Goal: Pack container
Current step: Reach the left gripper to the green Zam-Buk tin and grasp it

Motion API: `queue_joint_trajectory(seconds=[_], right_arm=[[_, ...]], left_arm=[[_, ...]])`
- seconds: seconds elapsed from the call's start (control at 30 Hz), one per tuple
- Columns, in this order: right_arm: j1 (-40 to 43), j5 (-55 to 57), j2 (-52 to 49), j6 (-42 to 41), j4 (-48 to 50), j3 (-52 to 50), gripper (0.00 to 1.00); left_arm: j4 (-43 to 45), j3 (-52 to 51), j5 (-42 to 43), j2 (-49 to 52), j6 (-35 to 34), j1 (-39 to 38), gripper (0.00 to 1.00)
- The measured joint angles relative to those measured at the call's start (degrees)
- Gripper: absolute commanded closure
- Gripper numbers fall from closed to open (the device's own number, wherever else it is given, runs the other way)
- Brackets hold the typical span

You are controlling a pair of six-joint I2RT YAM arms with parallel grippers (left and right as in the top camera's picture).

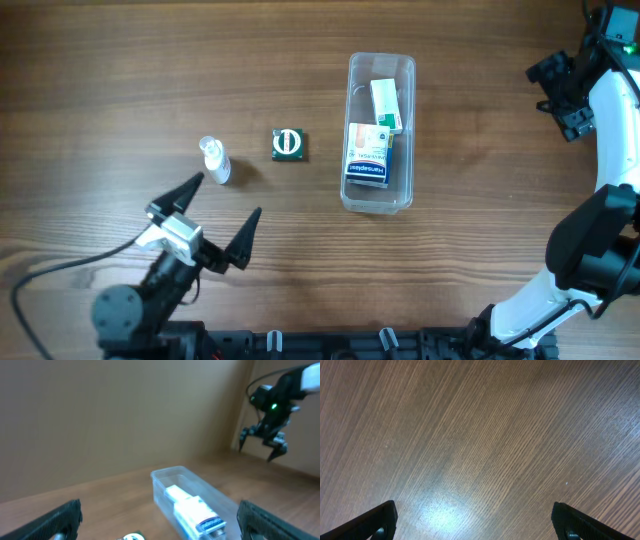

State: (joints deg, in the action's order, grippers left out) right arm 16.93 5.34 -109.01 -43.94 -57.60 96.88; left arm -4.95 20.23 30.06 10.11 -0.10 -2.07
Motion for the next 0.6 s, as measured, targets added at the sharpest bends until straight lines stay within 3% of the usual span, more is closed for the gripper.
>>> queue_joint_trajectory(seconds=[0.23,0.3,0.47,0.6], right_arm=[[0.00,-0.17,0.00,-0.02,0.02,-0.02,0.00],[0.00,-0.24,0.00,-0.02,0.00,-0.02,0.00],[0.00,-0.24,0.00,-0.02,0.04,-0.02,0.00],[0.00,-0.24,0.00,-0.02,0.04,-0.02,0.00]], left_arm=[[-28.81,31.56,0.74,31.67,6.67,-0.26,0.00],[-33.09,38.84,0.81,41.03,6.93,-0.96,0.00],[-32.00,47.34,2.56,55.04,5.29,-3.82,0.00],[-35.85,53.66,-7.58,62.95,0.72,-11.91,0.00]])
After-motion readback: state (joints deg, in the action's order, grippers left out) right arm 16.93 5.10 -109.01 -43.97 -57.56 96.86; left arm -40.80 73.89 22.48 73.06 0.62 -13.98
